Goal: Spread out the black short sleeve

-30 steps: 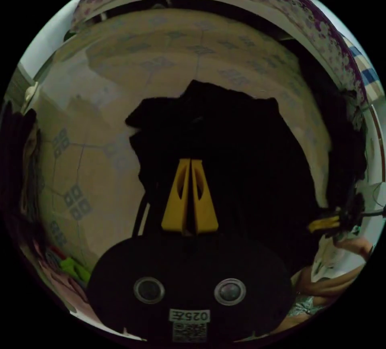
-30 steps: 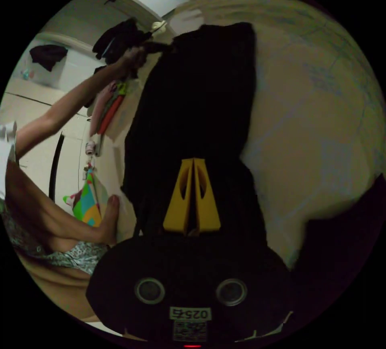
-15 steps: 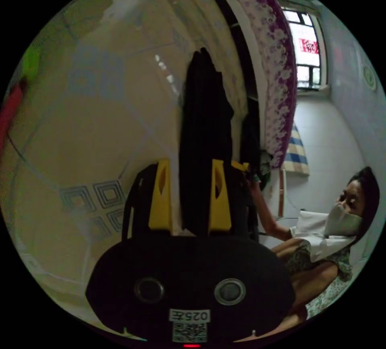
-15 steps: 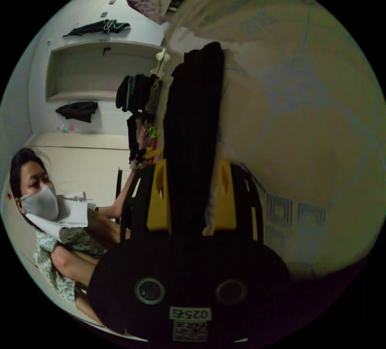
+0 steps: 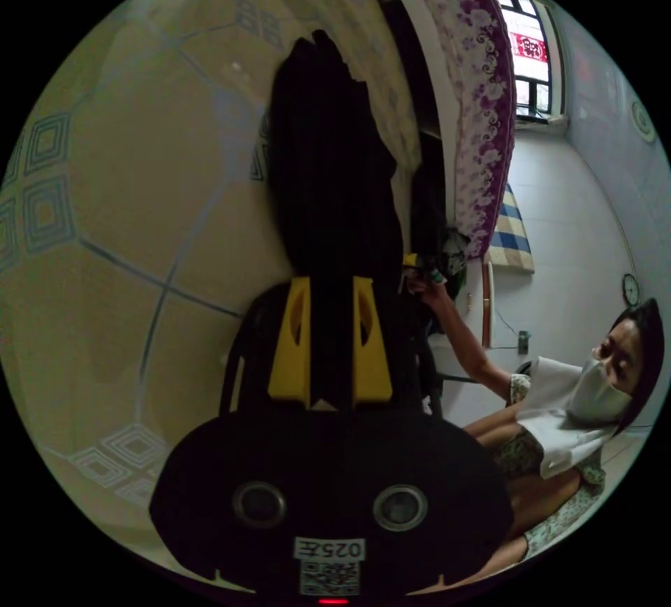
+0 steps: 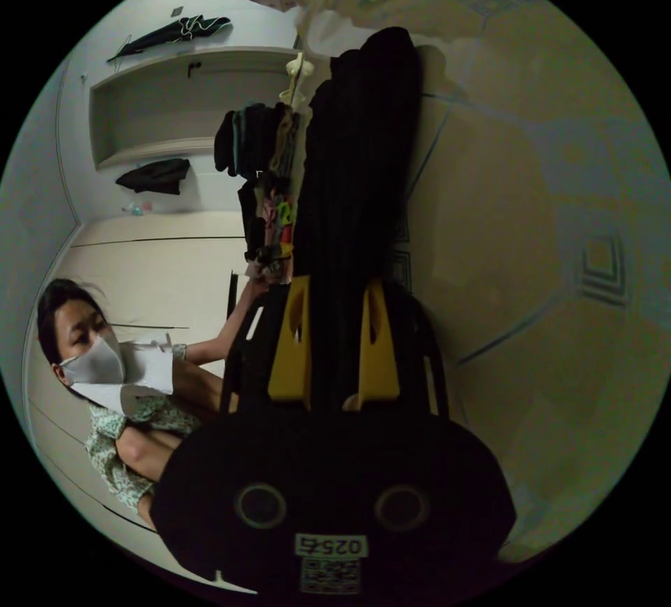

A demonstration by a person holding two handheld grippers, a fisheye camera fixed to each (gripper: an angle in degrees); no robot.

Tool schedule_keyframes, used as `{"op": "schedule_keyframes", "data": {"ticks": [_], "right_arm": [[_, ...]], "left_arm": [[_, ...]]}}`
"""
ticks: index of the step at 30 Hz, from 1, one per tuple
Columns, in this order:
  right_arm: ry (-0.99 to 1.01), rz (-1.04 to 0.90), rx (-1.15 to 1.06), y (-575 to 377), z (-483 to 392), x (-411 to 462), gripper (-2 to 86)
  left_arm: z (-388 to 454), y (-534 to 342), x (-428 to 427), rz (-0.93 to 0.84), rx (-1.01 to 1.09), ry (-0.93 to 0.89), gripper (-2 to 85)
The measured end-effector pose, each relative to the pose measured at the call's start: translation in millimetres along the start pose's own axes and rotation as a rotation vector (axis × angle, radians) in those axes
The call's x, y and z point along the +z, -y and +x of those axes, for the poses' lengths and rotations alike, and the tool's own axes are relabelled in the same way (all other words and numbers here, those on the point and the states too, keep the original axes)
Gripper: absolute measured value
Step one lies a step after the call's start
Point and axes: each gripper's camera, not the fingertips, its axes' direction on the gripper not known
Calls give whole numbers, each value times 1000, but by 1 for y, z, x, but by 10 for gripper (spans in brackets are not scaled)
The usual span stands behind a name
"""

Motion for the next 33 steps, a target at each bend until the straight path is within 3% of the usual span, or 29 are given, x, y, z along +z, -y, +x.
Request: {"op": "schedule_keyframes", "data": {"ticks": [7,11,19,23,26,29,33], "right_arm": [[-13,-27,20,6,6,-6,102],[-8,-26,6,6,10,-9,100],[-3,-37,7,-6,17,-18,101],[8,-17,-3,-15,22,-22,87],[31,-19,-5,-19,24,-17,68],[-24,-38,-2,-28,26,-16,4],[193,72,-25,-57,20,-39,-6]], "left_arm": [[-4,0,-32,118,-40,33,87],[-5,8,-10,-8,-8,4,61],[-12,0,-35,-6,21,79,48],[-17,-9,-34,-10,13,39,54],[-18,-7,-13,-68,19,7,9],[-30,-12,-16,-63,-18,-30,-12],[-38,-40,-45,-41,40,-187,-15]]}}
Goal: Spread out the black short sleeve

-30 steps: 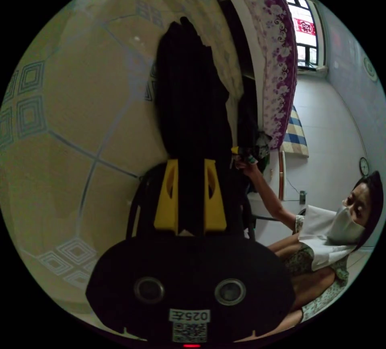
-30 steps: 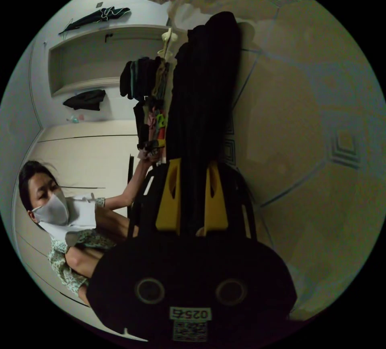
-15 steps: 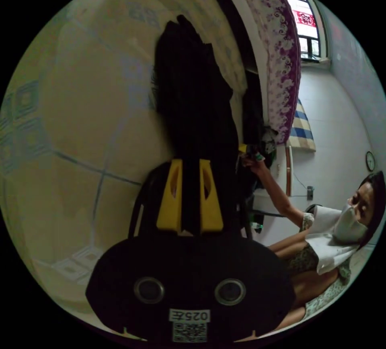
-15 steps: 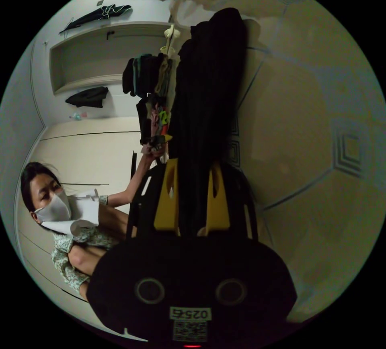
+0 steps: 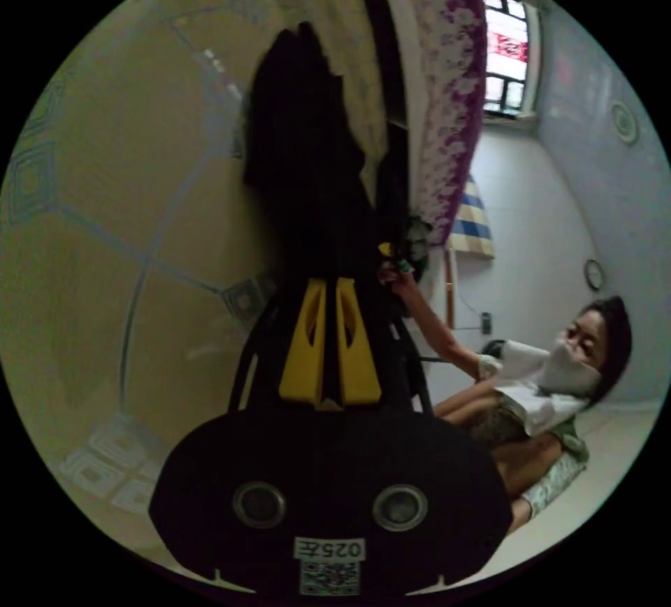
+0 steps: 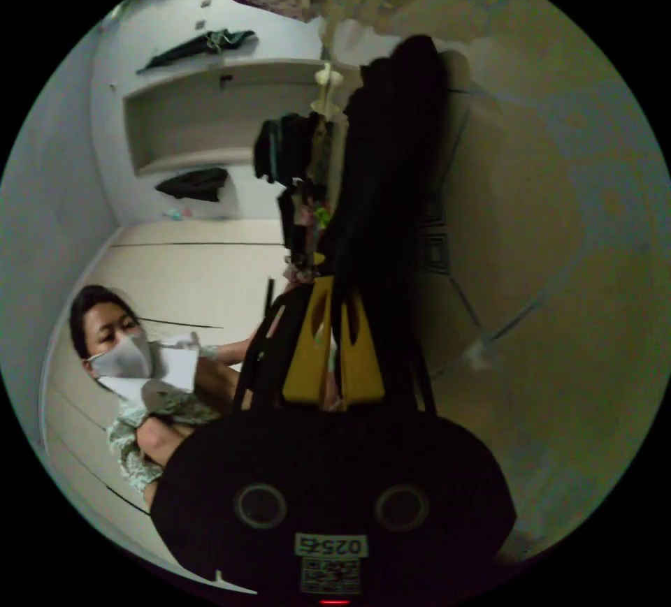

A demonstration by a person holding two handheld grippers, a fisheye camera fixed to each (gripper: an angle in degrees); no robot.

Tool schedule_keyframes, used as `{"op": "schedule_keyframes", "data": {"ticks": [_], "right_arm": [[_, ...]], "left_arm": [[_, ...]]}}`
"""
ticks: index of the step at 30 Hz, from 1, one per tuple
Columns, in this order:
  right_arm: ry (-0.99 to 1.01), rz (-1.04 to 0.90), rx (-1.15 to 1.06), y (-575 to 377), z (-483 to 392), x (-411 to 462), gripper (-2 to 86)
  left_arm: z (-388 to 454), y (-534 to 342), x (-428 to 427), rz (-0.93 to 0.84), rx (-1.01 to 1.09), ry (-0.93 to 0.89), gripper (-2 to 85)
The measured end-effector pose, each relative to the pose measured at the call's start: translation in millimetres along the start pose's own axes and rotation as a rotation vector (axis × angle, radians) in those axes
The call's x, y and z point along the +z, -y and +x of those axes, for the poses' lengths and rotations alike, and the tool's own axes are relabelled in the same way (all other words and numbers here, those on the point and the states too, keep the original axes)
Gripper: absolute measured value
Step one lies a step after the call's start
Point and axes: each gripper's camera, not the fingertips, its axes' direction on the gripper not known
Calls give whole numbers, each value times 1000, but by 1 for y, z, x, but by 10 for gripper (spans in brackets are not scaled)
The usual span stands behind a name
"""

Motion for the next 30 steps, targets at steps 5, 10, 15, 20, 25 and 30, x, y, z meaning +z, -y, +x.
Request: {"op": "schedule_keyframes", "data": {"ticks": [5,10,15,20,25,30], "right_arm": [[160,8,-215,-59,-117,-5,-8],[-12,0,-390,-100,-226,-11,-8],[-113,-10,-352,-55,-217,-21,-9],[-152,93,-421,-16,-223,-48,-8],[-180,140,-572,-44,-258,-58,-8],[-297,66,-501,-74,-198,-43,-8]], "left_arm": [[100,-58,-51,81,347,-92,-16],[198,-102,-82,92,553,33,-16],[202,-64,-81,92,510,210,-15],[214,-4,-92,138,510,242,-15],[254,-28,-96,192,698,304,-14],[175,-66,-65,190,675,215,-15]]}}
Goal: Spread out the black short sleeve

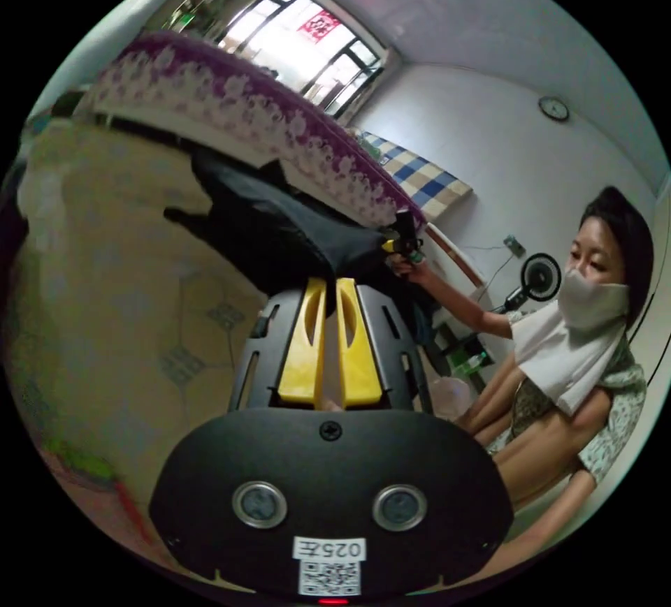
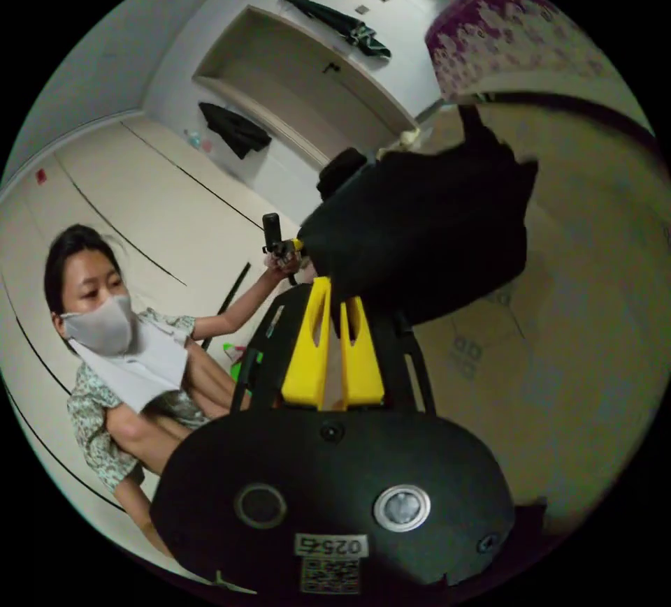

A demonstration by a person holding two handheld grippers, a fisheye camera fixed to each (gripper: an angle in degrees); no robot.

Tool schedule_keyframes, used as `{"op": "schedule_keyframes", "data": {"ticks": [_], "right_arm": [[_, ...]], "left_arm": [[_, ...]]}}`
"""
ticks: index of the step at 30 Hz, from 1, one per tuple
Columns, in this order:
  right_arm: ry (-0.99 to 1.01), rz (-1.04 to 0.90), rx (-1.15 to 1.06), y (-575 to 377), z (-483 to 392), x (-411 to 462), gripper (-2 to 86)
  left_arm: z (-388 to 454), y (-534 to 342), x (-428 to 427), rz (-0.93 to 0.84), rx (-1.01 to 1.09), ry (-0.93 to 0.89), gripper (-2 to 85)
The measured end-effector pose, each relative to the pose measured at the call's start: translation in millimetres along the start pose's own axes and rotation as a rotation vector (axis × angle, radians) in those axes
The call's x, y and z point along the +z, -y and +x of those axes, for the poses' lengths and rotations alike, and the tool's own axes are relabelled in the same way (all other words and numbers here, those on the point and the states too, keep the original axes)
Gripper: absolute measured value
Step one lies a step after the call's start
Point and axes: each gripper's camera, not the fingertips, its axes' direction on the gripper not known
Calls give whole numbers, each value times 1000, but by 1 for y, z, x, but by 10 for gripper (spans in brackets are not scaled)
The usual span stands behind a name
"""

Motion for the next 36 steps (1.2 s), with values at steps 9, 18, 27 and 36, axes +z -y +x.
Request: {"op": "schedule_keyframes", "data": {"ticks": [9,18,27,36], "right_arm": [[185,-75,493,-189,120,90,-8],[215,-2,554,-274,84,101,-8],[324,47,400,-250,2,65,-7],[191,-38,348,-134,97,49,-7]], "left_arm": [[-77,-200,92,-181,-435,-57,-17],[-31,-248,80,-187,-449,-82,-16],[64,-197,29,-165,-205,-88,-16],[-33,-68,85,-266,-196,-24,-16]]}}
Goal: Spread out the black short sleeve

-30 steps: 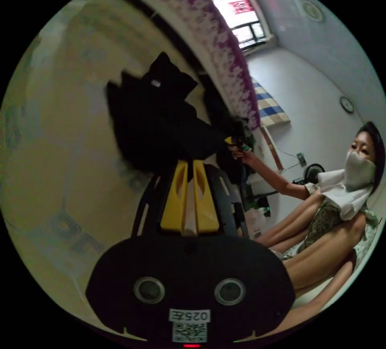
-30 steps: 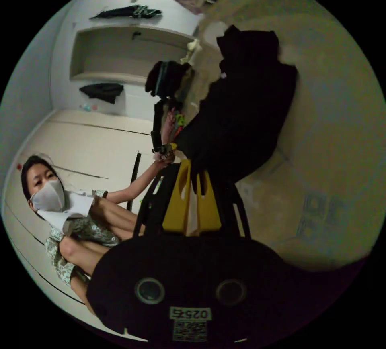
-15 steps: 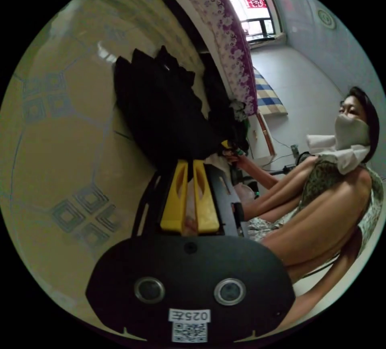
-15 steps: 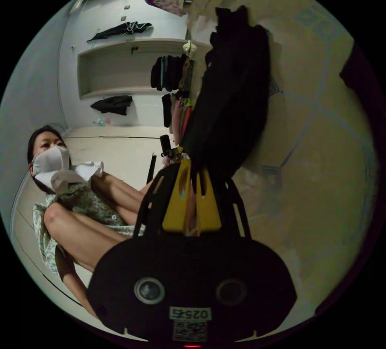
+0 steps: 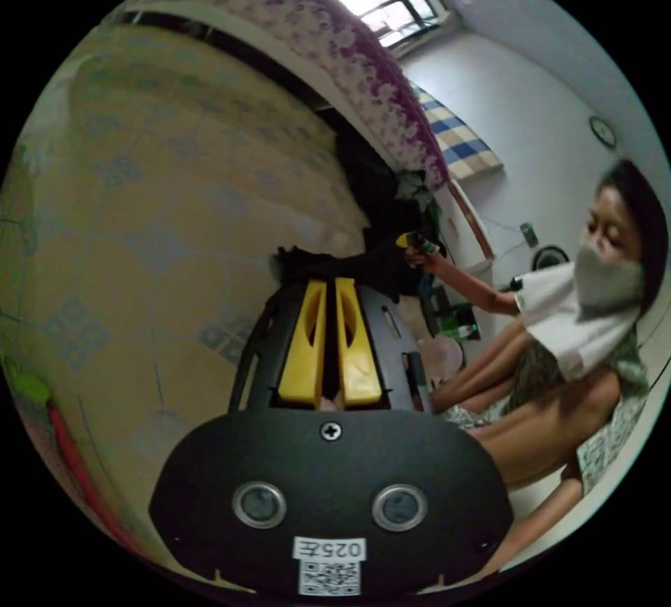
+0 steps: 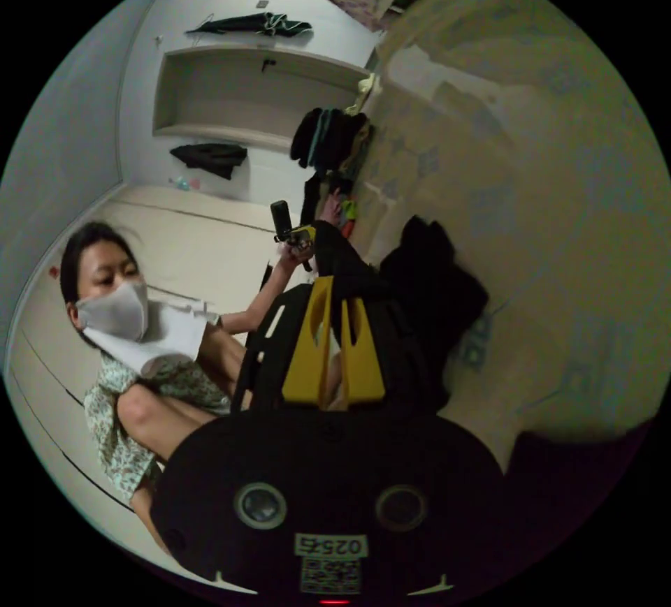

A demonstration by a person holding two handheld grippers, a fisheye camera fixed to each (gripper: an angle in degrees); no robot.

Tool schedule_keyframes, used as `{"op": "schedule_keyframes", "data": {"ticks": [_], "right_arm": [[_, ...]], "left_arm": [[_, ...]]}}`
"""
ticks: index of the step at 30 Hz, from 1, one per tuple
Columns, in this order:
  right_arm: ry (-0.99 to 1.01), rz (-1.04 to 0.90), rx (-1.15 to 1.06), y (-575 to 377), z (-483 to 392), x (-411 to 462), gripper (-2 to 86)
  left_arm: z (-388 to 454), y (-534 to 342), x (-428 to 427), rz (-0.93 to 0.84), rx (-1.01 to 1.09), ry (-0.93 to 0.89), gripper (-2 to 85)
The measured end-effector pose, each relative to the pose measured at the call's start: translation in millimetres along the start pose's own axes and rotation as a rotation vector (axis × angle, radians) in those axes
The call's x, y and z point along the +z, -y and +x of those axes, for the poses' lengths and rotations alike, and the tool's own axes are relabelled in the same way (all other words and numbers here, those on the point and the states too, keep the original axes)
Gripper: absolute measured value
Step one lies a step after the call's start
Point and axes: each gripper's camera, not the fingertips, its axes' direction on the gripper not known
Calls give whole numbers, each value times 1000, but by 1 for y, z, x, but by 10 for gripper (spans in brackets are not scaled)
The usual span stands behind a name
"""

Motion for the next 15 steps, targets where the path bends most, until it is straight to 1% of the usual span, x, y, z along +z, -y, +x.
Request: {"op": "schedule_keyframes", "data": {"ticks": [2,4,6,8,11,13,15], "right_arm": [[16,9,96,29,44,-5,-7],[27,-4,165,43,77,-4,-7],[20,-19,258,49,106,0,-7],[102,22,347,48,129,3,-6],[174,53,316,44,120,5,-4],[200,53,265,47,107,5,2],[208,60,220,57,96,6,14]], "left_arm": [[-47,32,25,-49,-121,-26,-16],[-81,46,45,-104,-212,-17,-16],[-107,50,62,-137,-307,-69,-16],[-123,48,71,-127,-388,-148,-16],[-116,43,68,-75,-393,-230,-15],[-99,46,62,-53,-337,-244,-13],[-81,55,55,-49,-284,-170,-6]]}}
